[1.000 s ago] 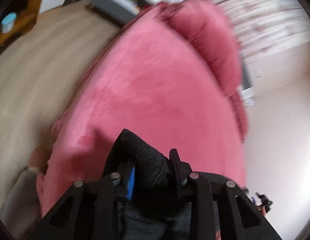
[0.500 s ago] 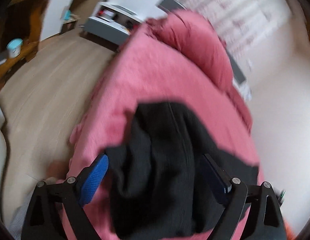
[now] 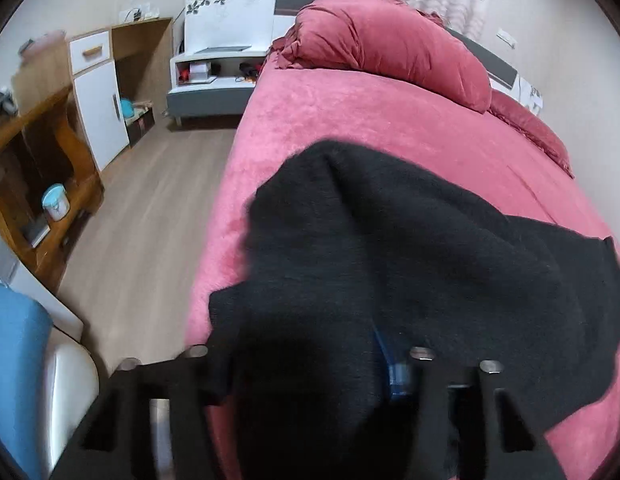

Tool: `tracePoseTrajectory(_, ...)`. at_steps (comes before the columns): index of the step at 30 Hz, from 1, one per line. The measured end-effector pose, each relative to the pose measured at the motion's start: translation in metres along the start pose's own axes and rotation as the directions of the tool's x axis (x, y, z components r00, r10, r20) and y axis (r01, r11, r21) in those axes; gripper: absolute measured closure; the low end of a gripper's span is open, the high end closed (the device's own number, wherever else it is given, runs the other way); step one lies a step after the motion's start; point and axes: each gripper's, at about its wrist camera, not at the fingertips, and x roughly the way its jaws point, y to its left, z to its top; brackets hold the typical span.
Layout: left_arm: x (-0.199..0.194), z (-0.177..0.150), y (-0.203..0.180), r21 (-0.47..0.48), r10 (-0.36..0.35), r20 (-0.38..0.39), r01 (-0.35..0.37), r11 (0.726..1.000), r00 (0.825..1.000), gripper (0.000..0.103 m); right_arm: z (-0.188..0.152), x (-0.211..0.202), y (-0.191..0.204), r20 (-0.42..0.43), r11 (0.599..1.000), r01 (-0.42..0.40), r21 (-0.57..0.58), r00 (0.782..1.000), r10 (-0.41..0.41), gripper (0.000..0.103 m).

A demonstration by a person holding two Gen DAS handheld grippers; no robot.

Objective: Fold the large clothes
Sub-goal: 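Lay the sleeve across the coat with the right gripper and release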

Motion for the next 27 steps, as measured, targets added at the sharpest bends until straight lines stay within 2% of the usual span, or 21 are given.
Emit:
tracePoseTrajectory(2,-0.001,0.001,0.01,-0.044,-0.038,-0.011,0.038,0.998,0.999,0.052,0.0,-0.025,0.006,0.062,0.998,-0.014,-0.055,0.998,0.017,0.1)
tracePoseTrajectory(3,-0.001,0.001,0.013,-0.06,-0.051,-0.013,0.05,0.997,0.999,0.052,-0.003,-0.032,-0.001,0.066,0.998,0.027,-0.052,0.998,-0.024,0.1)
tracePoseTrajectory(5,-0.003,0.001,0.019,-0.082,-0.074,-0.009,0.073,0.994,0.997,0.052,-0.006,-0.026,-0.022,0.003,0.994,0.109,-0.018,0.994,-0.109,0.095)
tracePoseTrajectory(6,-0.006,0.001,0.02,-0.095,-0.085,-0.008,0.084,0.992,0.996,0.052,-0.008,-0.014,-0.038,-0.073,0.986,0.165,0.006,0.984,-0.164,0.095)
tracePoseTrajectory(7,-0.008,0.001,0.024,-0.12,-0.106,-0.008,0.104,0.987,0.994,0.052,-0.011,-0.007,-0.05,-0.128,0.982,0.183,0.04,0.976,-0.177,0.089)
tracePoseTrajectory(8,-0.011,0.001,0.028,-0.143,-0.126,-0.009,0.123,0.982,0.992,0.051,-0.013,-0.002,-0.061,-0.168,0.98,0.18,0.086,0.972,-0.164,0.08)
tracePoseTrajectory(9,-0.014,0.0,0.032,-0.176,-0.156,-0.008,0.153,0.972,0.988,0.051,-0.017,-0.004,-0.072,-0.178,0.977,0.159,0.144,0.975,-0.133,0.075)
tracePoseTrajectory(10,-0.017,0.0,0.036,-0.193,-0.17,-0.004,0.166,0.967,0.985,0.051,-0.02,-0.008,-0.076,-0.165,0.975,0.149,0.168,0.979,-0.121,0.066)
tracePoseTrajectory(11,-0.02,0.0,0.038,-0.207,-0.18,0.001,0.176,0.962,0.984,0.051,-0.021,-0.013,-0.078,-0.151,0.974,0.144,0.173,0.981,-0.119,0.062)
tracePoseTrajectory(15,-0.035,0.007,0.038,-0.198,-0.22,0.035,0.223,0.955,0.975,0.052,-0.029,-0.008,-0.068,-0.168,0.989,0.078,0.129,0.984,-0.056,0.059)
tracePoseTrajectory(17,-0.046,0.016,0.038,-0.186,-0.223,0.101,0.238,0.953,0.97,0.051,-0.036,0.003,-0.063,-0.199,0.992,0.042,0.123,0.98,-0.017,0.051)
tracePoseTrajectory(18,-0.047,0.021,0.037,-0.18,-0.216,0.12,0.235,0.955,0.969,0.049,-0.04,0.009,-0.061,-0.218,0.992,0.025,0.121,0.976,0.002,0.048)
tracePoseTrajectory(20,-0.043,0.037,0.028,-0.148,-0.212,0.122,0.229,0.962,0.97,0.043,-0.045,0.015,-0.053,-0.197,0.994,0.016,0.105,0.98,0.005,0.036)
tracePoseTrajectory(22,-0.03,0.051,0.017,-0.107,-0.215,0.094,0.225,0.969,0.972,0.038,-0.05,0.018,-0.047,-0.15,0.995,-0.013,0.103,0.988,0.028,0.033)
tracePoseTrajectory(24,-0.012,0.063,0.008,-0.052,-0.216,0.049,0.218,0.974,0.975,0.025,-0.053,0.023,-0.046,-0.143,0.991,-0.043,0.128,0.988,0.061,0.033)
tracePoseTrajectory(25,-0.001,0.068,0.004,-0.044,-0.199,0.01,0.2,0.979,0.98,0.027,-0.055,0.026,-0.045,-0.139,0.989,-0.048,0.139,0.988,0.067,0.033)
tracePoseTrajectory(26,0.006,0.068,0.003,-0.06,-0.195,-0.016,0.194,0.979,0.981,0.036,-0.055,0.025,-0.048,-0.129,0.987,-0.053,0.152,0.989,0.073,0.033)
tracePoseTrajectory(27,0.006,0.065,0.006,-0.064,-0.201,-0.02,0.199,0.978,0.979,0.075,-0.056,0.025,-0.051,-0.113,0.982,-0.068,0.174,0.99,0.089,0.033)
